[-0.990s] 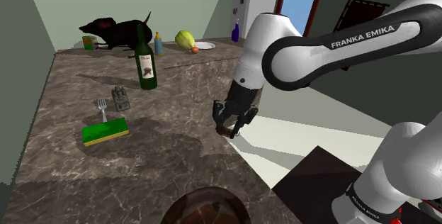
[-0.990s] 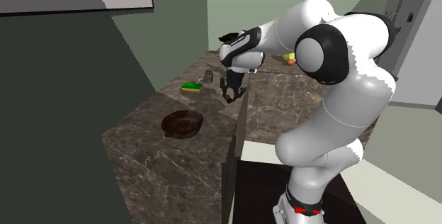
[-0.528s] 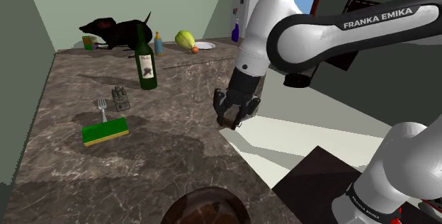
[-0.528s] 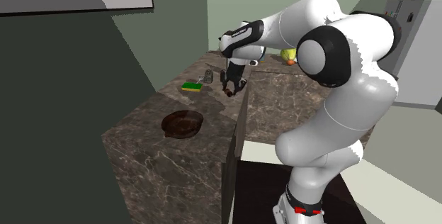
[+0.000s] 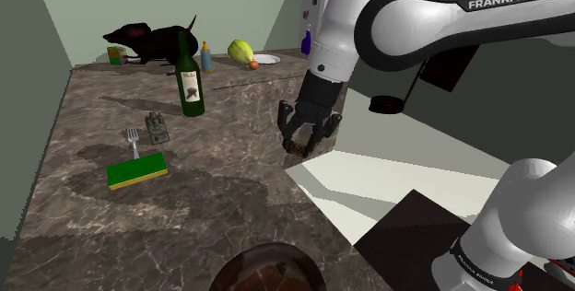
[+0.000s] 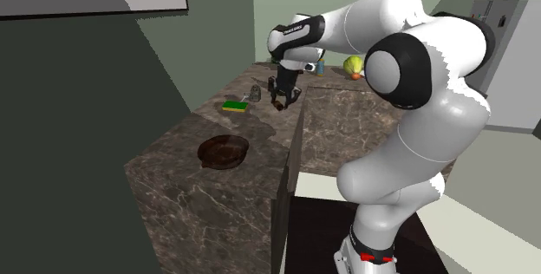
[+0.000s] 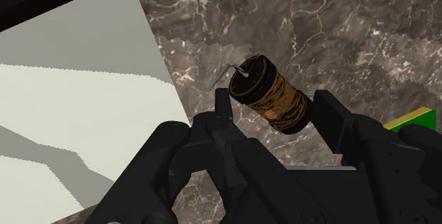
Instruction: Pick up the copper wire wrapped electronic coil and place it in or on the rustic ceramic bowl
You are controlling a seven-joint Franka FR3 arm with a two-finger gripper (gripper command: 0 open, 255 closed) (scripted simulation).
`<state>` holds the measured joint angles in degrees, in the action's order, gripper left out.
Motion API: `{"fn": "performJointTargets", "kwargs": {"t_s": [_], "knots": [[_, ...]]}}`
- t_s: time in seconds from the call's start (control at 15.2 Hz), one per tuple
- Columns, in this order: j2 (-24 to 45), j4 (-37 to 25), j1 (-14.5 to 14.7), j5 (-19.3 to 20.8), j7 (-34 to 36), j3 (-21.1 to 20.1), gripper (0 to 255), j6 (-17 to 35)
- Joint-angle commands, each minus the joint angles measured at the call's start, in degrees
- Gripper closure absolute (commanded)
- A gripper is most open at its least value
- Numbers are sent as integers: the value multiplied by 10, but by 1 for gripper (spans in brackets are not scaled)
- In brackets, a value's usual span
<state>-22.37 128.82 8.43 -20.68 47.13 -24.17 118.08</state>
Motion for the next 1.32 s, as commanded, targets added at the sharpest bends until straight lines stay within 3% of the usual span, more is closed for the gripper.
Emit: {"fn": "performJointTargets", "kwargs": {"t_s": [0.0,0.73,1.25], "knots": [[-8,2,8,-4,20,-13,255,-1],[-27,-15,56,-23,174,-128,255,8],[3,-58,63,-8,285,-222,255,23]]}}
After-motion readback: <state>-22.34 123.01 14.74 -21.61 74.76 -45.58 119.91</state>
